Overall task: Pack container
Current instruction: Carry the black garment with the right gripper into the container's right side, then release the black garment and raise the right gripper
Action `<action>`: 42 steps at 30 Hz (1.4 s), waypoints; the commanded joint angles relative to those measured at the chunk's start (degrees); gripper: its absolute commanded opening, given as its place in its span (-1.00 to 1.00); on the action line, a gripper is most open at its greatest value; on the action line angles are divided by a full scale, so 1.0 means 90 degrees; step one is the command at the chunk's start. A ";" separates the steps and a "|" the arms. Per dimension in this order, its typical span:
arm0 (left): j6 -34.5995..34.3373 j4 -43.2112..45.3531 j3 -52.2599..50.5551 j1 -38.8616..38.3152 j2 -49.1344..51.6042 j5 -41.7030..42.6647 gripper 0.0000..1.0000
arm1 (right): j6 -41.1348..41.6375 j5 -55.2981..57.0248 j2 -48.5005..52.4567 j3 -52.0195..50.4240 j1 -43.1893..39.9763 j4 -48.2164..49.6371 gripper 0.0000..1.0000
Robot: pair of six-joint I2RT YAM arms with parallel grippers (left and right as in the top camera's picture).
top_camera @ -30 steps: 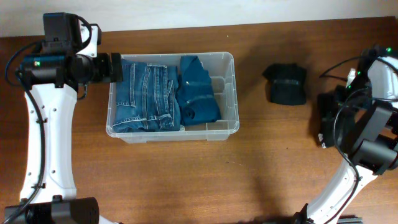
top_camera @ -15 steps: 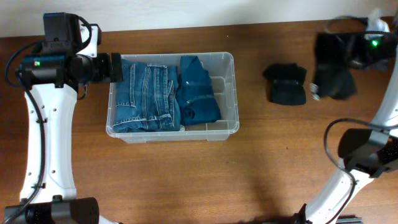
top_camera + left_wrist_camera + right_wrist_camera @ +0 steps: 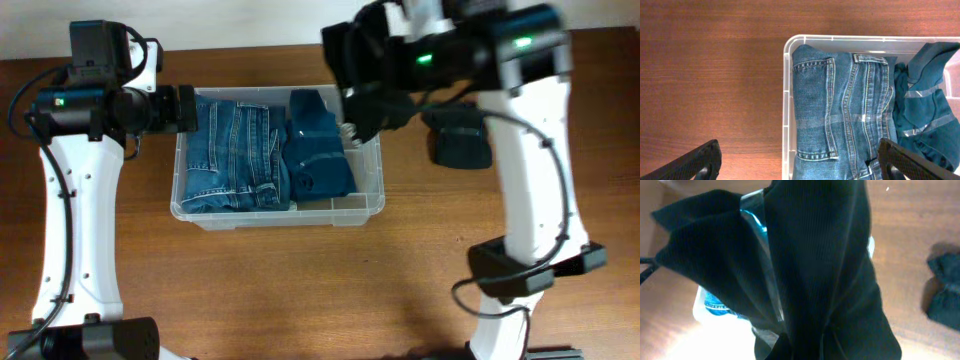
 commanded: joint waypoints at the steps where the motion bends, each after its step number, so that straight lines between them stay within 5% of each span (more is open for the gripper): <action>1: -0.0066 0.0017 0.0005 0.0022 -0.0017 -0.0036 0.98 | 0.1583 0.2154 0.0194 0.0095 0.0891 0.0046 -0.92; 5: -0.0066 0.0015 0.0005 0.0022 -0.0017 -0.0036 0.98 | 0.2195 0.2946 0.0838 -0.0032 0.1627 0.0024 -0.92; 13: -0.0066 0.0017 0.0005 0.0022 -0.0017 -0.0036 0.98 | 0.2511 0.2905 0.1671 -0.0551 0.1659 0.0029 -0.91; 17: -0.0066 0.0017 0.0005 0.0022 -0.0017 -0.0036 0.99 | 0.2450 0.2824 0.1780 -0.0607 0.1659 0.0058 -0.15; 18: -0.0066 0.0017 0.0005 0.0022 -0.0017 -0.0036 0.98 | 0.2426 0.2824 0.1773 -0.0605 0.1659 0.0080 -0.09; 19: -0.0066 0.0017 0.0005 0.0022 -0.0017 -0.0036 0.98 | 0.2361 0.2815 0.1732 -0.0563 0.1656 0.0107 0.22; 23: -0.0066 0.0017 0.0005 0.0022 -0.0017 -0.0036 0.98 | 0.1897 0.2807 0.1659 -0.0146 0.1644 0.0121 0.43; 28: -0.0066 0.0017 0.0005 0.0022 -0.0017 -0.0039 0.98 | 0.1258 0.2786 0.1647 0.0153 0.1644 0.0032 0.16; 32: -0.0066 0.0022 0.0005 0.0022 -0.0017 -0.0036 0.99 | 0.1231 0.2790 0.1710 -0.0231 0.1647 -0.0211 -0.63; 34: -0.0066 0.0019 0.0005 0.0022 -0.0017 -0.0039 0.98 | 0.1234 0.2790 0.1710 -0.0646 0.1647 -0.0049 -0.83; 42: -0.0066 0.0019 0.0005 0.0022 -0.0017 -0.0039 0.98 | 0.1112 0.2613 0.1710 -0.3011 0.1625 0.1552 -0.87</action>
